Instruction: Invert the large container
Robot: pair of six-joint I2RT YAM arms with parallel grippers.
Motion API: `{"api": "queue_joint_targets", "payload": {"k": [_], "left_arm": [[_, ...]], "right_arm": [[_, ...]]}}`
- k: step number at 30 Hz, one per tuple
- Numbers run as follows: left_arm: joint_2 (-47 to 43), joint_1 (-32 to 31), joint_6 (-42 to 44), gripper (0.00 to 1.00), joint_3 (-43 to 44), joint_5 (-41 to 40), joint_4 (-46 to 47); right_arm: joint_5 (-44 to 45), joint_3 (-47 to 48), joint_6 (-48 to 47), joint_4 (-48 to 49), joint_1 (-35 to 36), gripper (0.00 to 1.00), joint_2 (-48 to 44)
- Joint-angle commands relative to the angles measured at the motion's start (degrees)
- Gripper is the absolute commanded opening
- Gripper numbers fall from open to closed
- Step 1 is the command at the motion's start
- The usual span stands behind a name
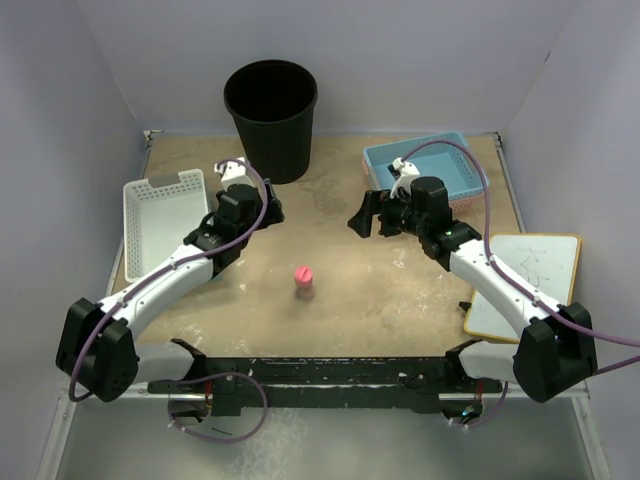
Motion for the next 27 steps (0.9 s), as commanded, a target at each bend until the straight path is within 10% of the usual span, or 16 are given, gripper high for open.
{"api": "queue_joint_targets", "payload": {"k": [1, 11, 27], "left_arm": [[-4.0, -0.1, -0.2, 0.72, -3.5, 3.5, 6.9], [-5.7, -0.2, 1.4, 0.70, -4.2, 9.5, 8.3], [-6.5, -2.6, 2.2, 0.72, -5.2, 23.2, 11.5]], "right_arm": [[6.0, 1.8, 1.0, -1.4, 0.1, 1.00, -0.6], [12.0, 7.0, 0.8, -5.3, 0.1, 1.00, 2.0], [28.9, 41.4, -12.8, -25.5, -0.7, 0.95, 25.7]]}}
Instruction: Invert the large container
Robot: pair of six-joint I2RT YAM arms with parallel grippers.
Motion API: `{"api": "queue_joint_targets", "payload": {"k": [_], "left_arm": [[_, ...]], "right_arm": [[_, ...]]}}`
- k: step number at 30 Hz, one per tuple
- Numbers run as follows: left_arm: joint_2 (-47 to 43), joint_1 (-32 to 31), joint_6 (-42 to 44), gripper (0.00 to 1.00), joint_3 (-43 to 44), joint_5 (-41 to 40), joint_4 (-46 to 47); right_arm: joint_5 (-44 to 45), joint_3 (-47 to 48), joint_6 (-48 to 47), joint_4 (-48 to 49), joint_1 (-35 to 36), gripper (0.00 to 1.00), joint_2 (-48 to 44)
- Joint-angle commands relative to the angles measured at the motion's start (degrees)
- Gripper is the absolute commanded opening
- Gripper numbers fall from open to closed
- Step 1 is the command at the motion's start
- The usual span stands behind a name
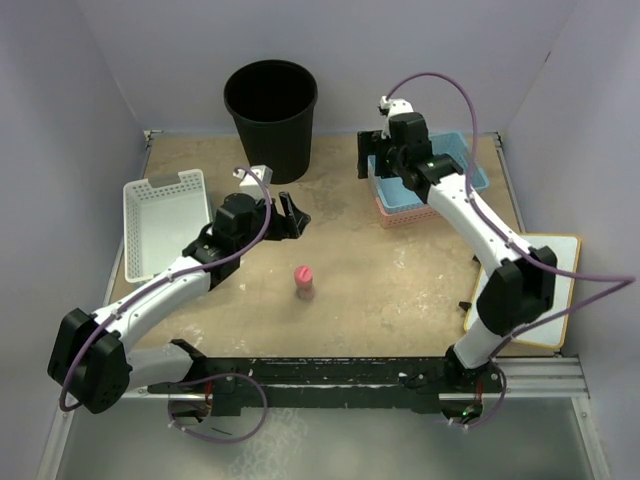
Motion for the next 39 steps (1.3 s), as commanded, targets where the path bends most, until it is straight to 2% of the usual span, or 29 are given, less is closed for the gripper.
{"api": "queue_joint_targets", "payload": {"k": [1, 5, 10, 18, 21, 28, 33, 37, 38, 39], "left_arm": [[-1.7, -0.2, 1.2, 0.72, 0.4, 1.4, 1.6], [-1.9, -0.2, 1.9, 0.72, 0.4, 0.2, -0.7], [-2.4, -0.2, 2.1, 0.72, 0.1, 0.0, -2.5], [-2.5, -0.2, 2.0, 0.72, 0.0, -0.6, -3.3], [-2.2, -0.2, 2.2, 0.72, 0.4, -0.7, -3.6], [-0.4, -0.2, 2.7, 0.72, 0.4, -0.5, -3.5], [0.2, -0.2, 2.7, 0.72, 0.6, -0.4, -3.5], [0.1, -0.2, 2.6, 0.72, 0.8, -0.6, -3.7], [-0.1, -0.2, 2.6, 0.72, 0.7, -0.7, -3.8], [-0.1, -0.2, 2.6, 0.72, 0.7, -0.7, -3.7]], "right_arm": [[5.0, 9.5, -4.6, -9.5, -0.8, 0.90, 8.3], [5.9, 14.4, -6.3, -11.8, -0.9, 0.73, 14.9], [5.3, 17.5, -7.6, -12.5, -1.0, 0.62, 20.6], [8.2, 16.8, -7.1, -11.5, -3.4, 0.25, 22.3], [7.6, 14.8, -6.5, -10.0, -5.8, 0.21, 20.7], [7.4, 14.7, -6.9, -10.5, -9.6, 0.21, 19.9], [5.6, 13.4, -6.3, -9.1, -9.6, 0.33, 18.0], [4.7, 14.3, -6.6, -9.7, -9.5, 0.18, 18.2], [4.5, 14.6, -6.8, -9.8, -9.5, 0.18, 18.3], [4.4, 14.7, -6.9, -10.0, -9.5, 0.22, 18.4]]}}
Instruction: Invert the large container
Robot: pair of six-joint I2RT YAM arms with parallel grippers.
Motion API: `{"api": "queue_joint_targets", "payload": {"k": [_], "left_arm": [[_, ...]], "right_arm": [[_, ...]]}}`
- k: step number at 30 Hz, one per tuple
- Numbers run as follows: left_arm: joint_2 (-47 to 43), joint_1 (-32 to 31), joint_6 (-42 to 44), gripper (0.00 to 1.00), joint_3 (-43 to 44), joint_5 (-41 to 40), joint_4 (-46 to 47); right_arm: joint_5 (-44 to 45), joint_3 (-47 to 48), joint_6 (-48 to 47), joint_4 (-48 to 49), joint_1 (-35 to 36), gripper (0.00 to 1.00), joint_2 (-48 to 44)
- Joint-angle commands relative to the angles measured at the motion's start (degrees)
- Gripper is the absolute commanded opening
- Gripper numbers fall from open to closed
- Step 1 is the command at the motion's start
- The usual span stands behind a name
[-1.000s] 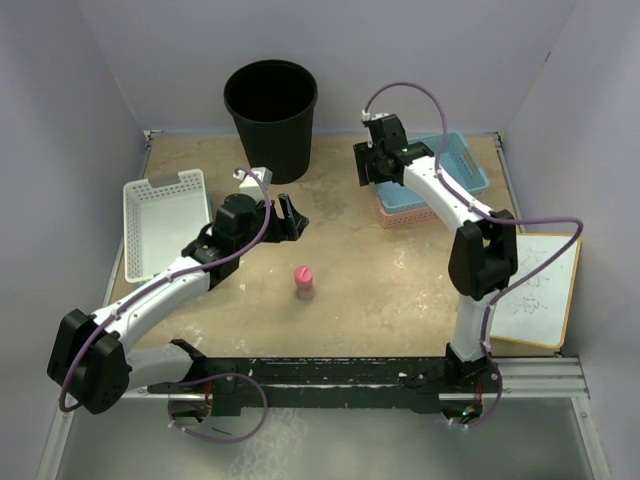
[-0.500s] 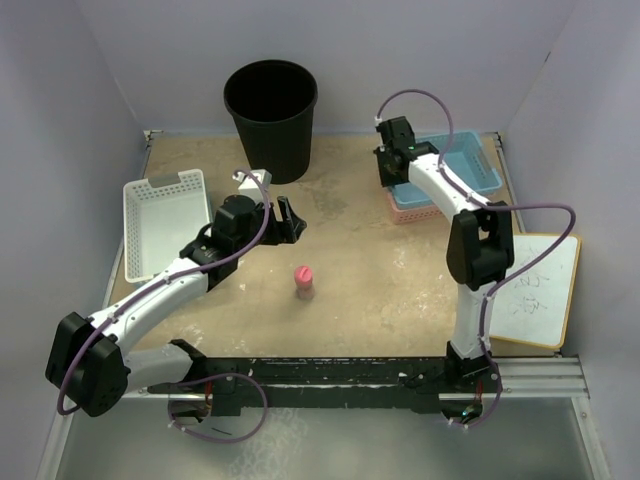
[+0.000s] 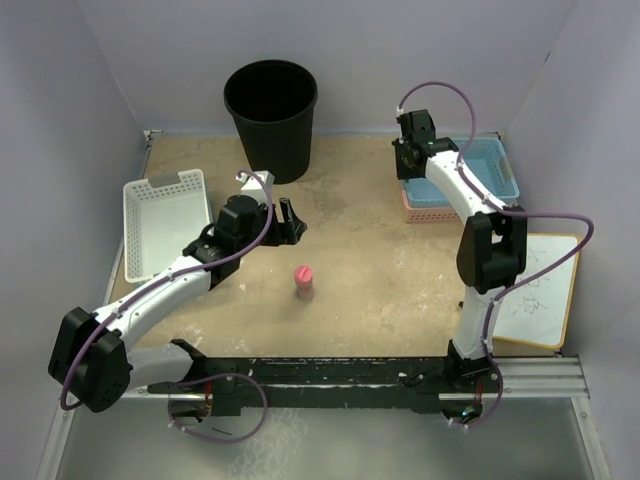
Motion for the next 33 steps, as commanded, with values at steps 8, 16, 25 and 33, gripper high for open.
{"api": "queue_joint_targets", "payload": {"k": [8, 16, 25, 33], "left_arm": [[-0.5, -0.1, 0.7, 0.72, 0.7, -1.2, 1.5], [-0.4, -0.1, 1.2, 0.72, 2.2, -2.1, 0.2], [-1.5, -0.1, 1.7, 0.72, 3.2, -2.9, -1.2], [-4.0, 0.0, 0.8, 0.72, 3.1, -6.0, -3.6]], "right_arm": [[1.1, 2.2, -1.6, 0.6, 0.3, 0.54, 1.2], [3.2, 3.8, -2.1, 0.3, 0.3, 0.31, 1.8], [7.3, 10.6, -3.5, -1.1, 0.3, 0.00, -6.4], [1.5, 14.3, -2.0, -1.0, 1.5, 0.00, -15.6]]}}
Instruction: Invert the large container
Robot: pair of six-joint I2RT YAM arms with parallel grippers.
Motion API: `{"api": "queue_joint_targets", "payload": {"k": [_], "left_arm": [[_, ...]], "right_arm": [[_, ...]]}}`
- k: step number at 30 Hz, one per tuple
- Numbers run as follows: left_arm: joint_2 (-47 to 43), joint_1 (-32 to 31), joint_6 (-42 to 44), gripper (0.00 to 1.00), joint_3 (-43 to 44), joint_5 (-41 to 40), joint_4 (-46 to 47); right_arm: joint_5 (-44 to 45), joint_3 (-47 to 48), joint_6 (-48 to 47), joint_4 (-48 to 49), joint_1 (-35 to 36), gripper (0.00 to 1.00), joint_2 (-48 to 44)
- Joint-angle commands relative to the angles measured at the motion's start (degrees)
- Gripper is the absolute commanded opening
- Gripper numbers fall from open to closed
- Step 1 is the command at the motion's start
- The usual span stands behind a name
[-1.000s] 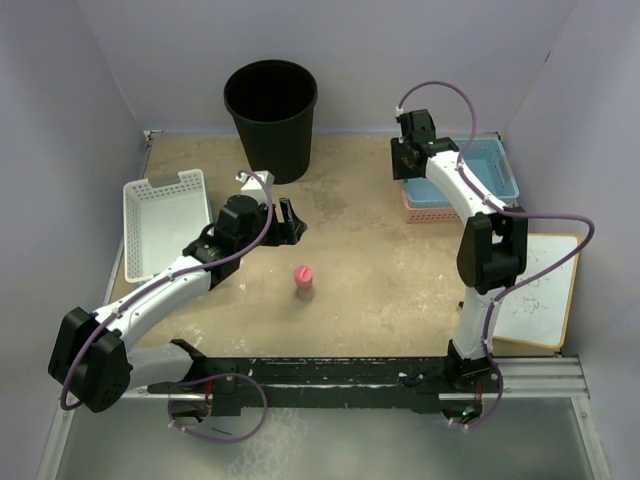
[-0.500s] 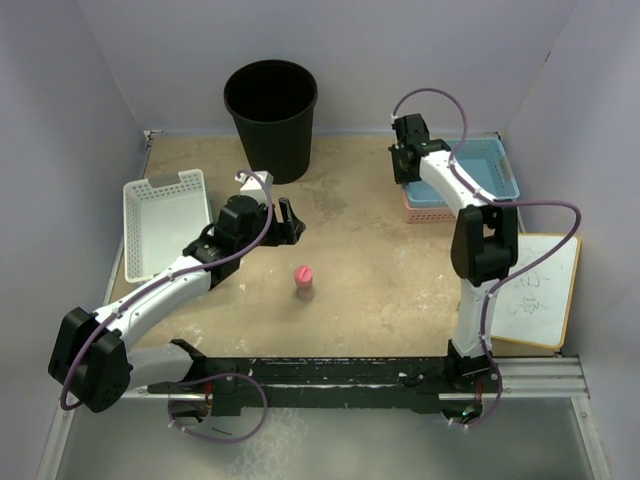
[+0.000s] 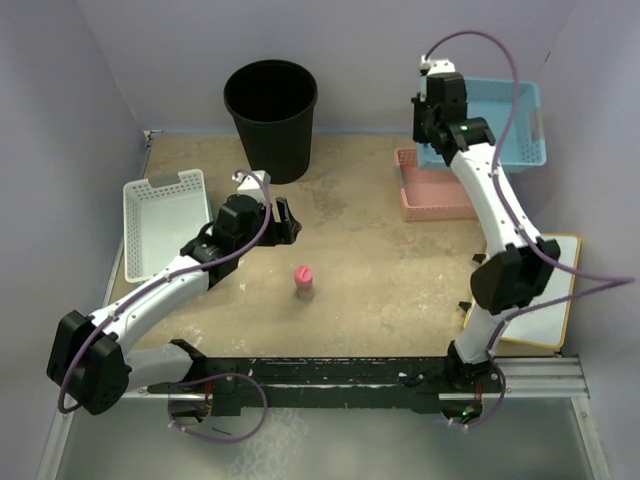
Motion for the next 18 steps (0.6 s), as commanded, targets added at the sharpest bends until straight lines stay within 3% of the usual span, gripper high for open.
{"api": "queue_joint_targets", "payload": {"k": [1, 4, 8, 18], "left_arm": [[-4.5, 0.1, 0.8, 0.72, 2.2, -3.9, -0.4], [-7.7, 2.4, 0.2, 0.73, 1.7, -5.9, 0.9], [-8.4, 10.7, -2.7, 0.73, 1.0, -0.5, 2.3], [-9.5, 13.1, -1.3, 0.73, 4.5, -3.0, -2.6]], "right_arm": [[-2.1, 3.9, -0.4, 2.6, 1.9, 0.00, -8.8], [-2.6, 4.4, -0.7, 2.4, 4.8, 0.00, -11.6], [-7.7, 2.7, 1.1, 3.2, 7.5, 0.00, -16.1], [-43.1, -15.3, 9.2, 14.0, 8.0, 0.00, -25.8]]}}
